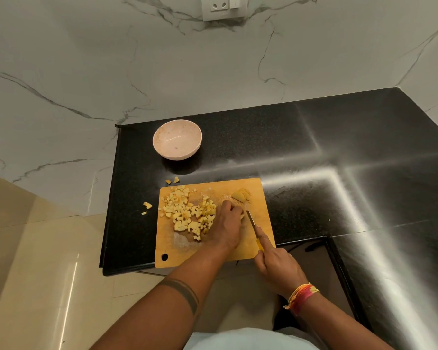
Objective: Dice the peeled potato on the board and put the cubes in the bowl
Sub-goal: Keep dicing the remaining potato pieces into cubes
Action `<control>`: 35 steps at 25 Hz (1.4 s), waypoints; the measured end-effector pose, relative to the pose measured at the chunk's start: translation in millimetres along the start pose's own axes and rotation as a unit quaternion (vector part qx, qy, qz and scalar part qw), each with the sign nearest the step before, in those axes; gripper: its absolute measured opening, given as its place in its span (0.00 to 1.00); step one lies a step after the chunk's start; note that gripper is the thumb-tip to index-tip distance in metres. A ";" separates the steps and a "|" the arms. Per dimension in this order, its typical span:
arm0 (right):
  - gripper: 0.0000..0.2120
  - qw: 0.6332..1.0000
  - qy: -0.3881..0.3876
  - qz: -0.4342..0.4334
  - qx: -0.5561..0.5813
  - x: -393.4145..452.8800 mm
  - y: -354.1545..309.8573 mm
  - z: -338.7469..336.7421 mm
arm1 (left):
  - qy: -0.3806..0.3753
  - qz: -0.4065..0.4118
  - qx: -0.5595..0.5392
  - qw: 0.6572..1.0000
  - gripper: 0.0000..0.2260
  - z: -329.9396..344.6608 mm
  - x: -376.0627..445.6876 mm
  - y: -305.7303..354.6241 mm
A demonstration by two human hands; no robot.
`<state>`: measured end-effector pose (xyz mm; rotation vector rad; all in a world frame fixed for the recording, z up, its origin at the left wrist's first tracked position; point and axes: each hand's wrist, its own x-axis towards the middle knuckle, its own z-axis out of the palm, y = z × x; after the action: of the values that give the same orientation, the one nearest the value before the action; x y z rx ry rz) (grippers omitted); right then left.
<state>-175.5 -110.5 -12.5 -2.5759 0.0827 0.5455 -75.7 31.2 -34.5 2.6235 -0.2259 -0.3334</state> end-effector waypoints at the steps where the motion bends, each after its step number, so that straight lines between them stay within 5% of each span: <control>1: 0.34 1.000 -0.002 0.002 -0.001 1.1 0.0 1.6 | -0.005 0.021 -0.006 1.000 0.14 -1.9 1.9 -3.1; 6: 0.35 1.000 0.002 -0.005 -0.011 4.0 -3.2 11.8 | 0.019 -0.001 0.010 1.000 0.20 -7.9 -0.9 -15.6; 25: 0.36 0.997 -0.022 -0.013 -0.069 36.9 -28.9 12.4 | -0.002 -0.022 0.001 1.000 0.12 -7.2 3.2 -19.4; 35: 0.40 0.996 -0.040 -0.028 -0.073 -24.8 3.2 33.8 | 0.003 -0.035 -0.006 0.999 0.15 -7.8 2.6 -16.9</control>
<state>-211.0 -97.9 -31.1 -2.6836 -0.0584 0.6558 -69.3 48.8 -36.5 2.6254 -0.1305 -0.3503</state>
